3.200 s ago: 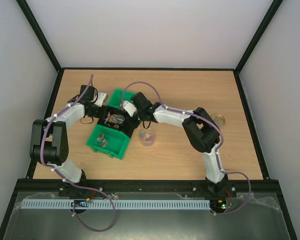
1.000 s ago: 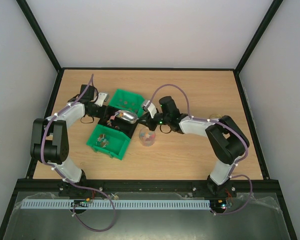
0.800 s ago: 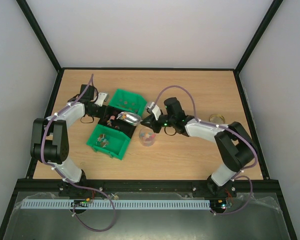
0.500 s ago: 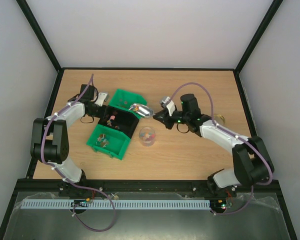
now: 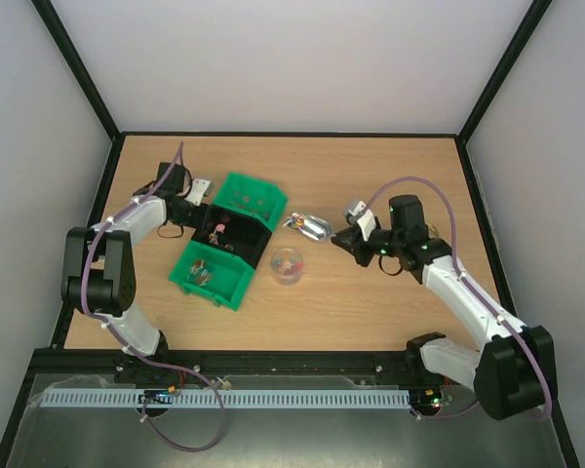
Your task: Pack the candies
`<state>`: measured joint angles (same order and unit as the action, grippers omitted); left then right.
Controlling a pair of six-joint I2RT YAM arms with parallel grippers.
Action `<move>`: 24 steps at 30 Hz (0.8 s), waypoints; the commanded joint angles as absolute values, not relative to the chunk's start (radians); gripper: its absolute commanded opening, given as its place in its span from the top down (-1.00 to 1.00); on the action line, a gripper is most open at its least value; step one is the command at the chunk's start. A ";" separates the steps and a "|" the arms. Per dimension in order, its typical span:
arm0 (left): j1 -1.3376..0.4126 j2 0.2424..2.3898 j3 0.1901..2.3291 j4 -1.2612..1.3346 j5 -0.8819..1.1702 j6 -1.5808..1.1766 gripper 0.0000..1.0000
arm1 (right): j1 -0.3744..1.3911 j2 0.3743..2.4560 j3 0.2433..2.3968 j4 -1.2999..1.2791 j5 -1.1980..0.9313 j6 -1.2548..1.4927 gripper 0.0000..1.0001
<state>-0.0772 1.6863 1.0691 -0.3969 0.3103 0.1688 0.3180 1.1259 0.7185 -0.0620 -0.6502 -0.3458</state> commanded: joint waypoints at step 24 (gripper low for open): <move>-0.068 1.709 1.061 -0.430 0.318 0.165 0.95 | 0.363 1.182 0.884 -0.598 -0.566 -0.650 0.97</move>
